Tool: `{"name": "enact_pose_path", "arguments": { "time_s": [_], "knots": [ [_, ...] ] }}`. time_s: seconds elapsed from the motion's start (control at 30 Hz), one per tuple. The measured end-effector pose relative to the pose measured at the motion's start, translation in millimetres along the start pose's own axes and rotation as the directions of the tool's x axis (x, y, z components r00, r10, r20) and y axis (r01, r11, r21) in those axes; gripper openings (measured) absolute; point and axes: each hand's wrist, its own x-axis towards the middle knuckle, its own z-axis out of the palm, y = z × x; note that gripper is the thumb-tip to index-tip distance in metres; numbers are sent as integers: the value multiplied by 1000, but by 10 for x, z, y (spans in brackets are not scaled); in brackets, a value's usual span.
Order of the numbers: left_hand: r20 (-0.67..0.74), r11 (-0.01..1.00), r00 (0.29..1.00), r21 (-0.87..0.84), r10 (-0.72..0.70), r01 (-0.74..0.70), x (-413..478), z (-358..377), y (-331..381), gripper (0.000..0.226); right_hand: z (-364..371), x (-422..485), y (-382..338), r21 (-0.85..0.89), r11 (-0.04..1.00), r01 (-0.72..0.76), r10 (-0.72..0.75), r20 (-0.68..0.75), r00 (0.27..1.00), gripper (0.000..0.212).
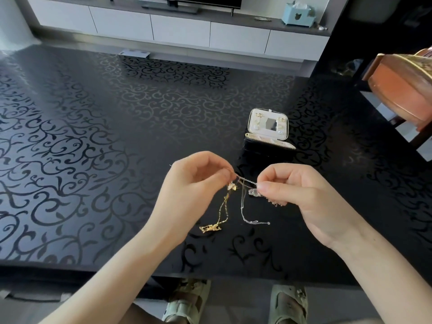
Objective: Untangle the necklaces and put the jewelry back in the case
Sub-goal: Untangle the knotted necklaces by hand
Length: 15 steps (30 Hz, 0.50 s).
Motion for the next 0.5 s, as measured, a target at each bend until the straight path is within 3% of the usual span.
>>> {"name": "enact_pose_path", "arguments": {
  "time_s": [0.2,0.5],
  "knots": [
    [57,989,997,-135,-54,61,-30,110,26,14,-11,-9,-8,45,999,-6,7,-8,1000,23],
    [-110,995,994,96,-11,22,6,103,-34,16,-50,-9,16,168,982,-83,89,-24,996,30]
  ]
}}
